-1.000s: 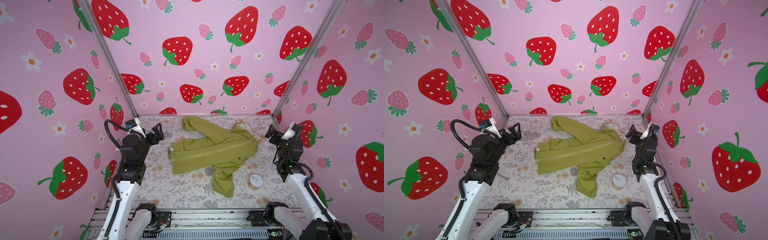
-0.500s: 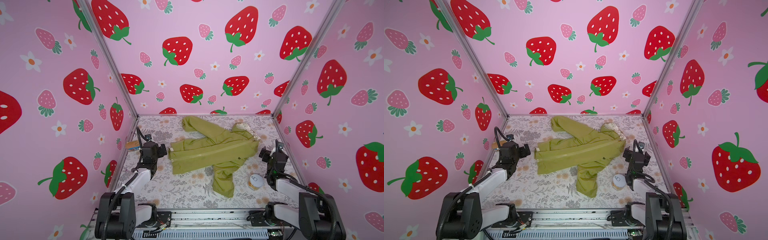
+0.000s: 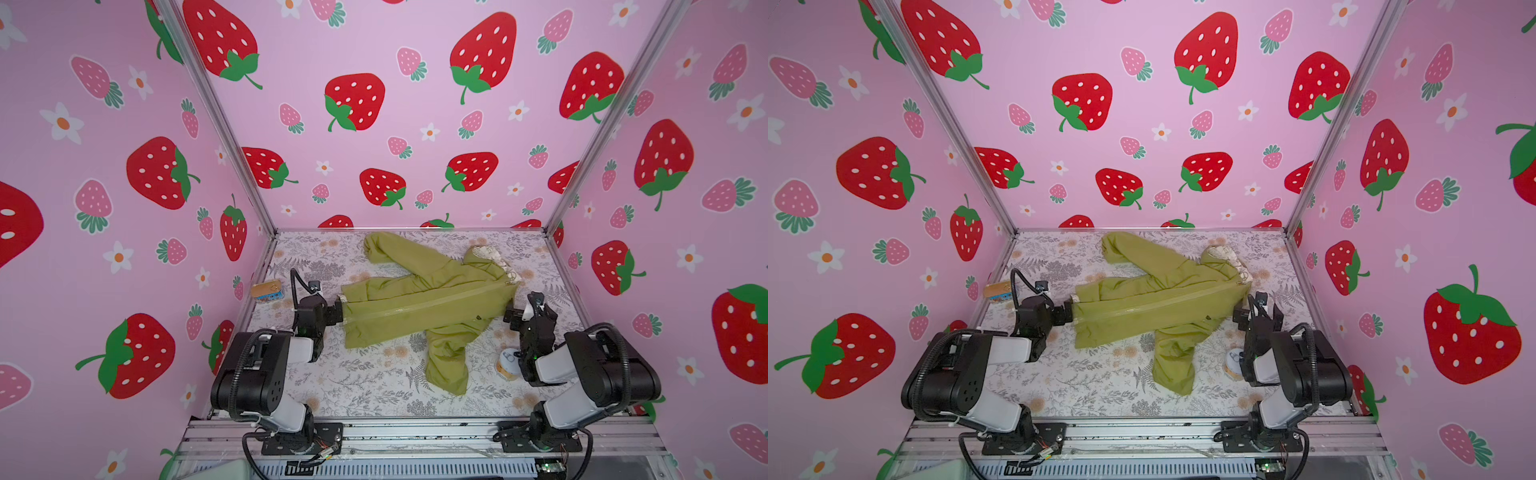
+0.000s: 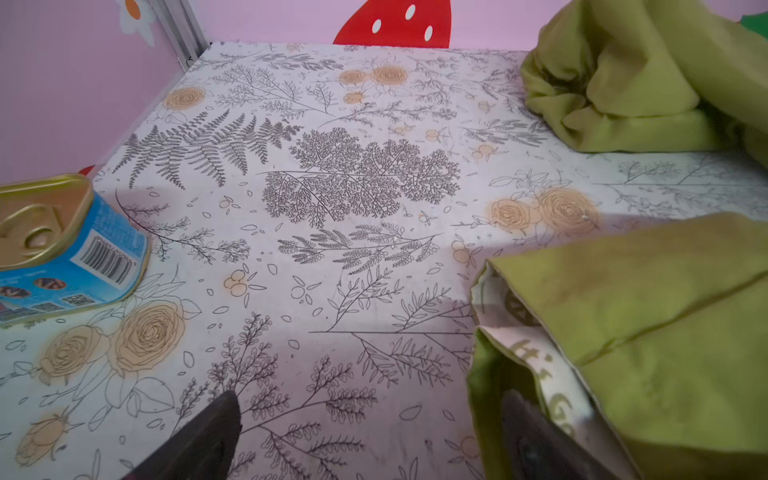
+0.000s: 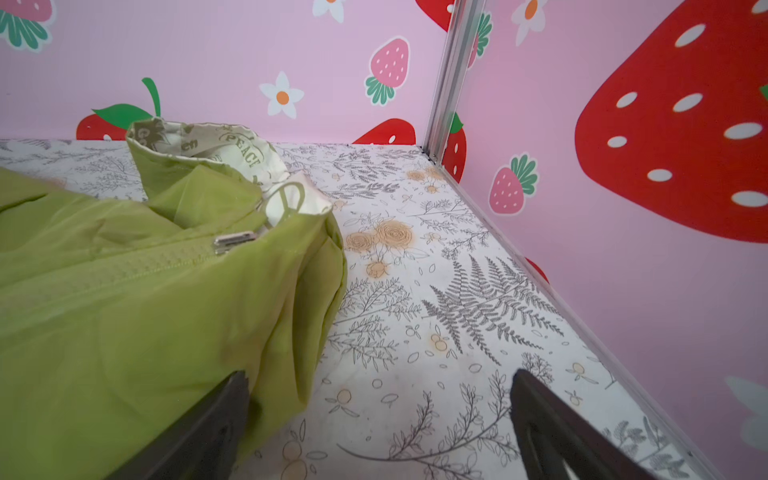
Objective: Zip up the jacket
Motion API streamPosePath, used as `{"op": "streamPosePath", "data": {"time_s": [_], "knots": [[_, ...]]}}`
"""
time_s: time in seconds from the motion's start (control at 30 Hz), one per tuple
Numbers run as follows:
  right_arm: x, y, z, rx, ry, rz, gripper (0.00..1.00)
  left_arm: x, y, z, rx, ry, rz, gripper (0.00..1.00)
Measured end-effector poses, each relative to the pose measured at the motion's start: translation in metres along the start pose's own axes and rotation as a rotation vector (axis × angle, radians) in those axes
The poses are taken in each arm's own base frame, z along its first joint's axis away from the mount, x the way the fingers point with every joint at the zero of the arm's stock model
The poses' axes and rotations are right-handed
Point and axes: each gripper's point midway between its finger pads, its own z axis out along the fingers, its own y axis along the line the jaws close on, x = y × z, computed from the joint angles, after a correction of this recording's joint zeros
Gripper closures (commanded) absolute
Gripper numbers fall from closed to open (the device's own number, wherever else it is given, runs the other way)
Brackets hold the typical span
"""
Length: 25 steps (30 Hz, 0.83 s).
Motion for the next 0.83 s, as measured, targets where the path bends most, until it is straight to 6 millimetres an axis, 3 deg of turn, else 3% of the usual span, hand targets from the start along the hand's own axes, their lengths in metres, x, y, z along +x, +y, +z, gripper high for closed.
{"op": "streamPosePath", "data": {"time_s": [0.13,0.83], "knots": [[-0.024,0.003,0.014,0.004,-0.053,0.018,0.01,-0.012,0.009,0.003,-0.017,-0.024,-0.025,0.01],[-0.015,0.004,0.015,0.003,-0.012,0.003,0.01,-0.013,0.009,0.003,-0.010,-0.026,-0.029,0.01]]}}
